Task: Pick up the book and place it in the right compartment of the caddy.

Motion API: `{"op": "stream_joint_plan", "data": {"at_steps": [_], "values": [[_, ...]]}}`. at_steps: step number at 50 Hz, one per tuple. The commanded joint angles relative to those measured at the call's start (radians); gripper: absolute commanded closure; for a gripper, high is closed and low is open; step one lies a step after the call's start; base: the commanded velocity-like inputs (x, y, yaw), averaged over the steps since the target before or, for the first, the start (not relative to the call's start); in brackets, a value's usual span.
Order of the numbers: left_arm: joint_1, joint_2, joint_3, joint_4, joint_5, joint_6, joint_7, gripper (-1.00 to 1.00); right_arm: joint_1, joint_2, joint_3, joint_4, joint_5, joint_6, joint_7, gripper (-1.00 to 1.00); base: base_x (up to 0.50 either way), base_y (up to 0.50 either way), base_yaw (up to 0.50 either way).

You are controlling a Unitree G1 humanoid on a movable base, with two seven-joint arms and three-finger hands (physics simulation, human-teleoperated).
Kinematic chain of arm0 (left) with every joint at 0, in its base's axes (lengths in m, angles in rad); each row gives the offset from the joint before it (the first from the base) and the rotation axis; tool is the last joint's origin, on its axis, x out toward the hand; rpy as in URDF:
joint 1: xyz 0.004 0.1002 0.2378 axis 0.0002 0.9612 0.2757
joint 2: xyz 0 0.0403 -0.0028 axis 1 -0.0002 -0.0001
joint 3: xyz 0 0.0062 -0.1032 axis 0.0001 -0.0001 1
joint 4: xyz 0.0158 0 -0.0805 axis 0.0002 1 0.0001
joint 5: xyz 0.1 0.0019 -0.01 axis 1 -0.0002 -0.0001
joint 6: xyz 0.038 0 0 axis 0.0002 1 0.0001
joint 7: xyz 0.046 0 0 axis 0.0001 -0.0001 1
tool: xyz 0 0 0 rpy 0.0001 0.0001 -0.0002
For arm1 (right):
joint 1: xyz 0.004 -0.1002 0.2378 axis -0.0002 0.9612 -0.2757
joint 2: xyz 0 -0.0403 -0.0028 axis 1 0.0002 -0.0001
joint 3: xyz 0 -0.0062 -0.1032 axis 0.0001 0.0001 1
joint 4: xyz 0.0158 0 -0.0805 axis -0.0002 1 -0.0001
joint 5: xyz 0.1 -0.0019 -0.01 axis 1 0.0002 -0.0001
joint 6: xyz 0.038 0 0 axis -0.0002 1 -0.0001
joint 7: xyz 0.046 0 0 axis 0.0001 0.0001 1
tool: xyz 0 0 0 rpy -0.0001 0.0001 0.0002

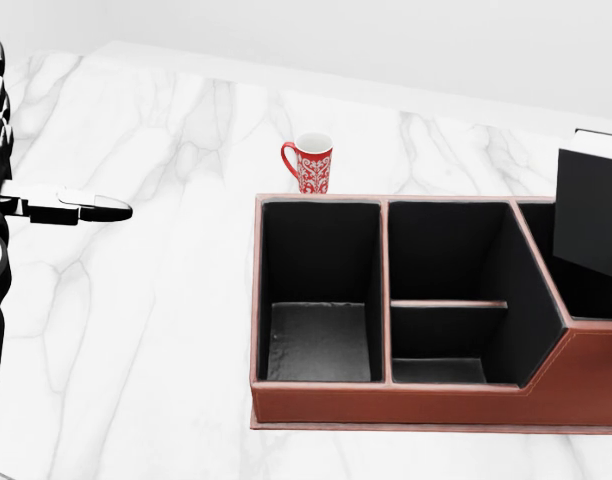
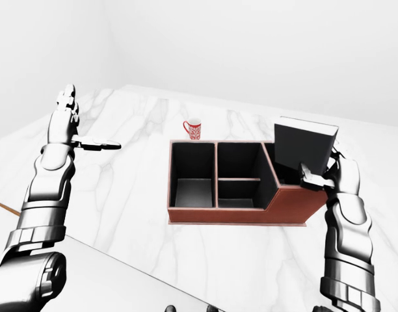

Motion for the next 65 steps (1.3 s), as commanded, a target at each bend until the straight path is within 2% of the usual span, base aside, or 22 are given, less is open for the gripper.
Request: {"op": "stream_joint_plan", "data": {"at_steps": [1, 10, 12, 22, 30, 38, 45, 47, 50, 54, 58, 65], "values": [[0.002, -0.001, 0.000, 0.000, 0.000, 0.000, -0.001, -1.00, -0.015, -0.009, -0.008, 0.026, 0.025, 0.000, -0.018, 1.00, 0.00, 0.00, 0.00], [0.007, -0.002, 0.000, -0.008, 0.000, 0.000, -0.002, -1.00, -0.040, -0.019, 0.008, 0.096, 0.026, 0.000, -0.026, 1.00, 0.00, 0.00, 0.00], [0.008, -0.002, 0.000, -0.003, 0.000, 0.000, -0.002, -1.00, -0.050, -0.036, 0.006, 0.055, 0.037, 0.000, -0.035, 1.00, 0.00, 0.00, 0.00], [0.008, -0.002, 0.001, -0.003, 0.000, 0.000, -0.003, -1.00, -0.119, -0.040, 0.058, 0.222, 0.016, 0.000, -0.048, 1.00, 0.00, 0.00, 0.00], [0.012, -0.002, 0.001, -0.009, 0.000, 0.000, -0.004, -1.00, -0.158, -0.067, 0.071, 0.224, 0.020, 0.000, -0.061, 1.00, 0.00, 0.00, 0.00], [0.007, -0.001, 0.001, -0.008, 0.001, 0.000, -0.007, -1.00, -0.177, -0.063, 0.086, 0.314, 0.009, 0.000, -0.061, 1.00, 0.00, 0.00, 0.00], [0.000, 0.001, 0.001, 0.002, 0.000, 0.000, -0.007, -1.00, -0.175, -0.083, 0.072, 0.191, 0.021, 0.000, -0.078, 1.00, 0.00, 0.00, 0.00], [0.001, 0.001, 0.000, -0.001, 0.000, 0.000, -0.008, -1.00, -0.176, -0.070, 0.075, 0.253, 0.009, 0.000, -0.072, 1.00, 0.00, 0.00, 0.00], [0.000, 0.002, 0.000, -0.001, 0.000, 0.000, -0.007, -1.00, -0.200, -0.093, 0.073, 0.240, 0.016, 0.000, -0.079, 1.00, 0.00, 0.00, 0.00], [-0.001, 0.003, 0.000, -0.003, 0.001, 0.000, -0.009, -1.00, -0.217, -0.099, 0.078, 0.341, 0.013, 0.000, -0.078, 1.00, 0.00, 0.00, 0.00], [-0.002, 0.001, -0.001, 0.011, 0.002, 0.000, -0.005, -1.00, -0.225, -0.124, 0.073, 0.301, 0.031, 0.000, -0.085, 1.00, 0.00, 0.00, 0.00], [0.003, -0.001, -0.001, 0.002, 0.002, 0.000, -0.007, -1.00, -0.207, -0.098, 0.087, 0.356, 0.022, 0.000, -0.085, 1.00, 0.00, 0.00, 0.00]]}}
